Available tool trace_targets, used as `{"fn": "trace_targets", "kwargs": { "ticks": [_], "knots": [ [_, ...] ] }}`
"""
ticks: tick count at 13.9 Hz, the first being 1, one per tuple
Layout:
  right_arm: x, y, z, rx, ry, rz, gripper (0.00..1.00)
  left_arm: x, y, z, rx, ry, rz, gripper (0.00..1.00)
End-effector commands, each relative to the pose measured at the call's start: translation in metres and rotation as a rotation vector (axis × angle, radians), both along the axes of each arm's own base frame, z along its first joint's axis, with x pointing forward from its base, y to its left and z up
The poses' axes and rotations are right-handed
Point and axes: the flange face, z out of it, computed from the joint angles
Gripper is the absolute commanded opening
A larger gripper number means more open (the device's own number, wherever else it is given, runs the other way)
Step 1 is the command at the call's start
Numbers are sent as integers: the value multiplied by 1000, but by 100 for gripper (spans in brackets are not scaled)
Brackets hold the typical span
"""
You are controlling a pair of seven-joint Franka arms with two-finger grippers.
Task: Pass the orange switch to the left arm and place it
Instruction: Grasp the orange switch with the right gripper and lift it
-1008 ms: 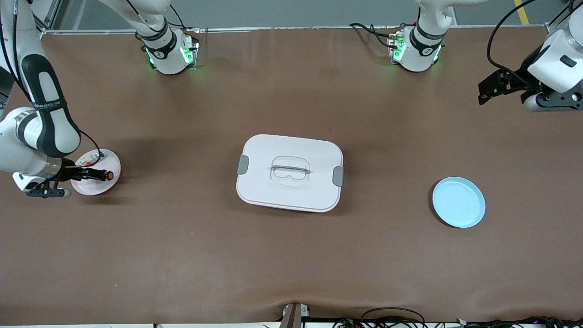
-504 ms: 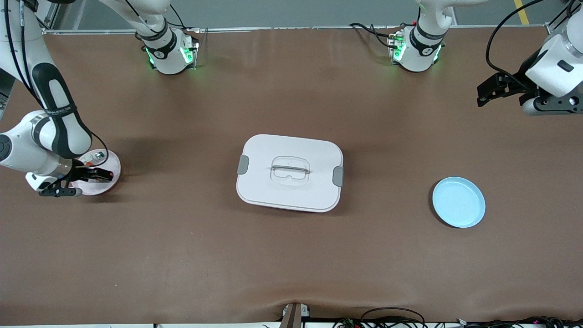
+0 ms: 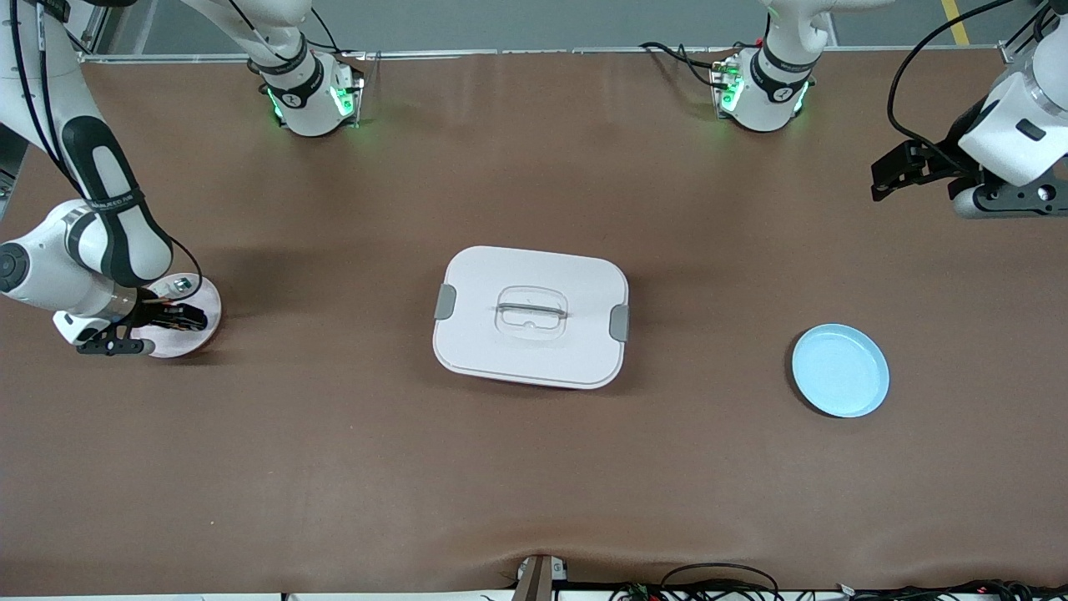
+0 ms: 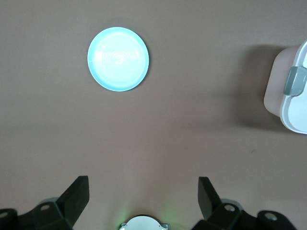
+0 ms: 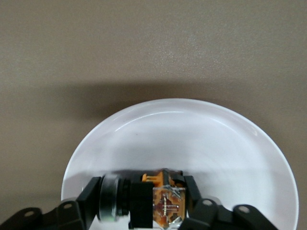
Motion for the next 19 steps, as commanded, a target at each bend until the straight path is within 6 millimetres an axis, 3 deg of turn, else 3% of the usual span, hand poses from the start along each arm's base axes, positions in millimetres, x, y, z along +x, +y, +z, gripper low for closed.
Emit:
{"fn": "trace_targets", "kwargs": {
  "ticks": [1,4,8,13,19],
  "knots": [
    [-4,0,2,21,5,-3,0,0,0,4,-2,-12,-18,100],
    [7,8,26,66,68,-4,0,0,1,7,-2,-17,-16,100],
    [31,57,119,127,202,-119,0,-2,1,6,-1,-14,-16,100],
    [43,159,201,201,308,-383,0,-2,-6,7,-20,-15,-26,100],
    [61,310,280,243,359,-664,0,-7,-80,19,-211,-83,-118,100]
  ]
}}
